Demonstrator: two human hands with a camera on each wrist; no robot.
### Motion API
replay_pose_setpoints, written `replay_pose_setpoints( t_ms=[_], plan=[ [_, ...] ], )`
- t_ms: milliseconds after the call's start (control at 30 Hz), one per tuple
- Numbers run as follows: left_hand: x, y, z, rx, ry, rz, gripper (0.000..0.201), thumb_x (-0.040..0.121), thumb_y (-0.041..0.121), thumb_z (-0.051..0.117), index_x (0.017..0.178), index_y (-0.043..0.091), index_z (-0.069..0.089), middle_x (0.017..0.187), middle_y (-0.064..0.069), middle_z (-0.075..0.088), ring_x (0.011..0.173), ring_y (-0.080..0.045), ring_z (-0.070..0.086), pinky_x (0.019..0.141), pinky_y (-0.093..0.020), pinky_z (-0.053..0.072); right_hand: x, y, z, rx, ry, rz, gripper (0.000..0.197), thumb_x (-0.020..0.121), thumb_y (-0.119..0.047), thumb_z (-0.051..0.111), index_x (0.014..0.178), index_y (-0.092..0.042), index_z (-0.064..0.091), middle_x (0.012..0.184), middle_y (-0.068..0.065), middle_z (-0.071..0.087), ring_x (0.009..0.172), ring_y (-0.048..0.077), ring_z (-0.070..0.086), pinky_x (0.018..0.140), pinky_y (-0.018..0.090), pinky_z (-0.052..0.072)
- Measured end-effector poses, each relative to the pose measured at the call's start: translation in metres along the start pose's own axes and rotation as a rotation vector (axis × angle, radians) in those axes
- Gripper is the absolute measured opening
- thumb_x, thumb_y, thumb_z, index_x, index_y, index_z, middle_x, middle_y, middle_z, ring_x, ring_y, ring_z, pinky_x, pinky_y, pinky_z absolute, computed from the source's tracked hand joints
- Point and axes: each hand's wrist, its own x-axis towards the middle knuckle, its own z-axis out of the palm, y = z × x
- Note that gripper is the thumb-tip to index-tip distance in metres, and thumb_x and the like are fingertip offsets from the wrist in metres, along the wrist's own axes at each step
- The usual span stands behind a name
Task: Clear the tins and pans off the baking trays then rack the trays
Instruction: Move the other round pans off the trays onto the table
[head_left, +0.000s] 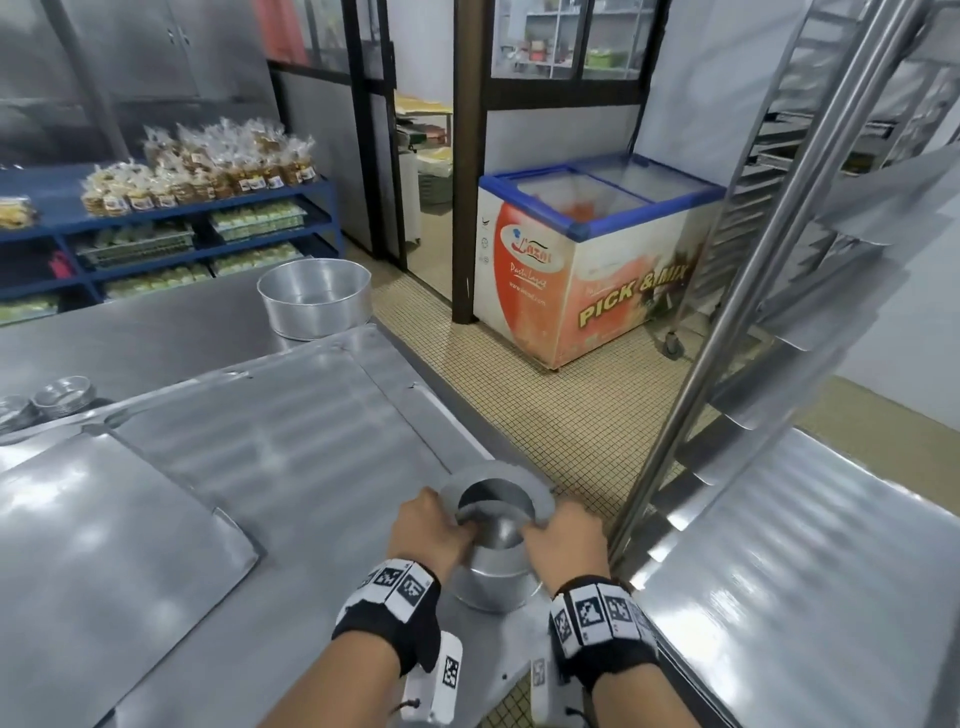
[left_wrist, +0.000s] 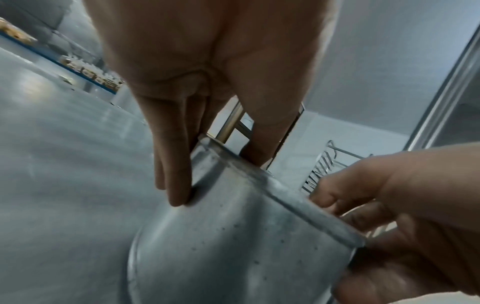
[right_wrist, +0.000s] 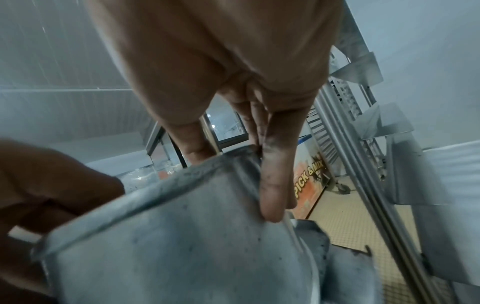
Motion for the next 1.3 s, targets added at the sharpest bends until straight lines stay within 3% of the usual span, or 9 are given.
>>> replay_pose_setpoints(
  t_ms=[267,400,533,700,867,1000,1133,1200,1300],
  plan=[
    [-0.018,-0.022,-0.048,-0.239,0.207,0.036,0.045,0.077,0.017,0.078,0.107,0.014,0.044,0.100,-0.002,0.061,0.100,-0.030,0.061,0.074,-0.026,0.040,0.001,-0.042,0.007,0.165,-0.037,-0.137,0.045,0.071,-0.034,0.078,0.097,-0.011,0.051,0.089,0.003,0.065,0.079,0.023,0.068,0.072,0.036,0.060],
    [-0.033,-0.048,-0.086,-0.604,0.307,-0.115,0.062,0.065,0.065,0.075,0.100,0.019,0.050,0.098,0.000,0.064,0.093,-0.028,0.066,0.078,-0.047,0.060,-0.017,-0.072,0.030,0.255,-0.042,-0.221,0.038,0.069,-0.026,0.076,0.093,-0.014,0.048,0.088,0.000,0.060,0.083,0.022,0.062,0.074,0.039,0.055],
    [-0.043,-0.101,-0.130,-0.894,0.315,-0.314,0.095,0.048,0.099,0.059,0.100,0.021,0.068,0.106,-0.011,0.073,0.099,-0.036,0.070,0.080,-0.055,0.061,-0.054,-0.105,0.056,0.313,-0.070,-0.368,0.039,0.070,-0.020,0.075,0.096,-0.016,0.047,0.097,0.000,0.056,0.088,0.019,0.054,0.070,0.027,0.040],
    [-0.095,-0.150,-0.174,-1.086,0.303,-0.289,0.063,0.079,0.066,0.069,0.111,0.012,0.069,0.088,-0.011,0.073,0.081,-0.031,0.072,0.085,-0.046,0.061,-0.109,-0.139,0.092,0.407,-0.172,-0.535,0.058,0.069,-0.010,0.080,0.113,-0.027,0.047,0.114,-0.003,0.053,0.102,0.012,0.053,0.086,0.029,0.051],
    [-0.149,-0.216,-0.211,-1.281,0.333,-0.209,0.048,0.090,0.040,0.069,0.130,0.016,0.058,0.104,-0.010,0.063,0.088,-0.022,0.061,0.076,-0.032,0.051,-0.172,-0.170,0.126,0.461,-0.328,-0.634,0.051,0.080,-0.015,0.068,0.126,-0.030,0.054,0.120,-0.004,0.050,0.093,0.001,0.056,0.089,0.025,0.048],
    [-0.193,-0.273,-0.242,-1.302,0.375,-0.113,0.078,0.065,0.038,0.075,0.137,0.018,0.056,0.109,-0.007,0.065,0.094,-0.021,0.061,0.076,-0.031,0.047,-0.224,-0.191,0.160,0.702,-0.553,-0.549,0.039,0.077,-0.028,0.049,0.108,-0.042,0.067,0.113,-0.013,0.069,0.107,0.013,0.063,0.094,0.038,0.049],
    [-0.231,-0.319,-0.263,-1.236,0.447,-0.104,0.096,0.050,0.022,0.071,0.144,0.018,0.050,0.109,-0.012,0.063,0.095,-0.026,0.056,0.077,-0.036,0.042,-0.272,-0.209,0.193,0.692,-0.612,-0.550,0.045,0.083,-0.060,0.049,0.117,-0.035,0.066,0.119,-0.015,0.067,0.119,0.009,0.058,0.109,0.041,0.042],
    [-0.248,-0.336,-0.272,-1.222,0.506,-0.089,0.080,0.058,0.018,0.066,0.138,0.018,0.057,0.110,-0.009,0.066,0.096,-0.023,0.060,0.072,-0.034,0.047,-0.294,-0.216,0.207,0.646,-0.625,-0.580,0.048,0.088,-0.064,0.048,0.121,-0.032,0.063,0.120,-0.016,0.065,0.117,0.006,0.057,0.107,0.035,0.042],
    [-0.271,-0.359,-0.282,-1.211,0.545,-0.069,0.045,0.093,0.033,0.058,0.131,0.010,0.062,0.117,-0.006,0.071,0.107,-0.020,0.063,0.086,-0.036,0.046,-0.325,-0.226,0.222,0.592,-0.638,-0.605,0.038,0.098,-0.050,0.048,0.125,-0.027,0.062,0.120,-0.013,0.064,0.112,0.006,0.057,0.093,0.022,0.040]
  ],
)
